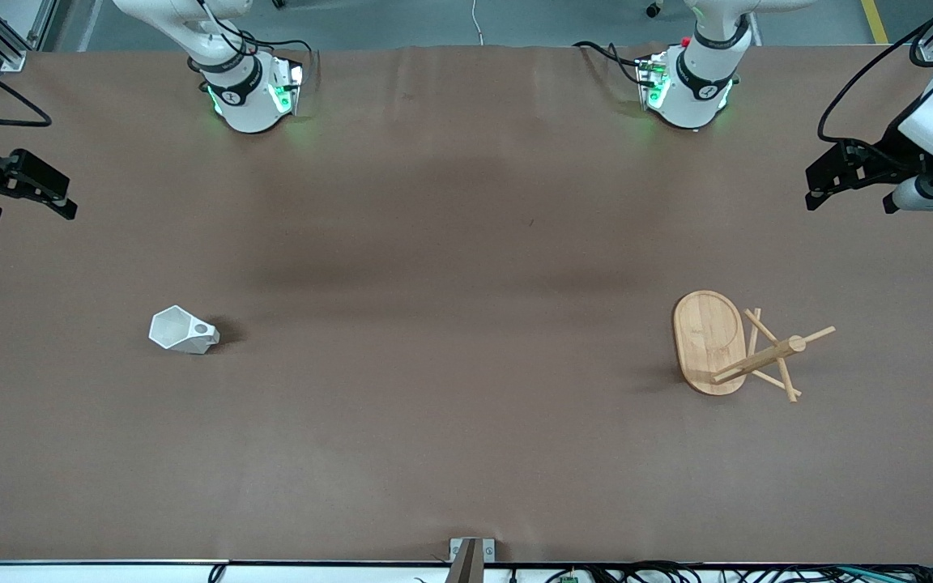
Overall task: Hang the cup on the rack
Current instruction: 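Reach the right gripper down over the white cup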
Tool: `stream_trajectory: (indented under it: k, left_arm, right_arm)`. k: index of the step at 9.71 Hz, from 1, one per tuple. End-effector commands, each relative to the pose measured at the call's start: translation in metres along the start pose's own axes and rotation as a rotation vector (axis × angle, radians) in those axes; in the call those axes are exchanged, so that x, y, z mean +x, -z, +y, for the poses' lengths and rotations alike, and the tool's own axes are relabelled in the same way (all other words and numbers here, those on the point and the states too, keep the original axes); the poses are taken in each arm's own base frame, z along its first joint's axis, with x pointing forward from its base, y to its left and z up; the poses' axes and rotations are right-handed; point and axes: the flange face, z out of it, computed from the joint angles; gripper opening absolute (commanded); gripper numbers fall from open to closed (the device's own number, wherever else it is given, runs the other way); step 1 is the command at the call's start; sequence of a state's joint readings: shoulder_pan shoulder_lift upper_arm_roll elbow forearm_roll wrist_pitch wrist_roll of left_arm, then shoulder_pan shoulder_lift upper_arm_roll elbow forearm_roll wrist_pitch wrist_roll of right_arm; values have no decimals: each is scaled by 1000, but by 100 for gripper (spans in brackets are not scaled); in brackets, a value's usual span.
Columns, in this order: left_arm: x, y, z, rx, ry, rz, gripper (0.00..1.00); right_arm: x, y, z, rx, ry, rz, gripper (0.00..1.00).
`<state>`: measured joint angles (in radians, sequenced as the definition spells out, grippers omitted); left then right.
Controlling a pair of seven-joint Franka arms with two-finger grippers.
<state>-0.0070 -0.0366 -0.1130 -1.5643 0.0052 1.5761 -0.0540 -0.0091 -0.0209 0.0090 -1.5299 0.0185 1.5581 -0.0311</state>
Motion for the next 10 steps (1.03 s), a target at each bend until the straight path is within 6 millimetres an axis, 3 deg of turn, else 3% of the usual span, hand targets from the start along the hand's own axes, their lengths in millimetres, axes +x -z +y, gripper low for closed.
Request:
stream_trajectory:
  k: [1,5,7,8,10]
  left_arm:
    - [6,-12,-19,15,21,-33,100]
    - [10,-6,-26,13,37,-34,100]
    - [6,-11,-36,2,49,-74,100]
    - [9,-16,-36,4,48,-87,100]
    - [11,-19,-30,3,37,-91,100]
  right_arm:
    - [4,3,-1,-9,10,9,100]
    - [5,1,-6,-12,12,6,100]
    - [14,-11,4,-13,4,12,100]
    - [21,-19,7,-17,1,19,100]
    - [44,-59,16,-30,-7,-7,100]
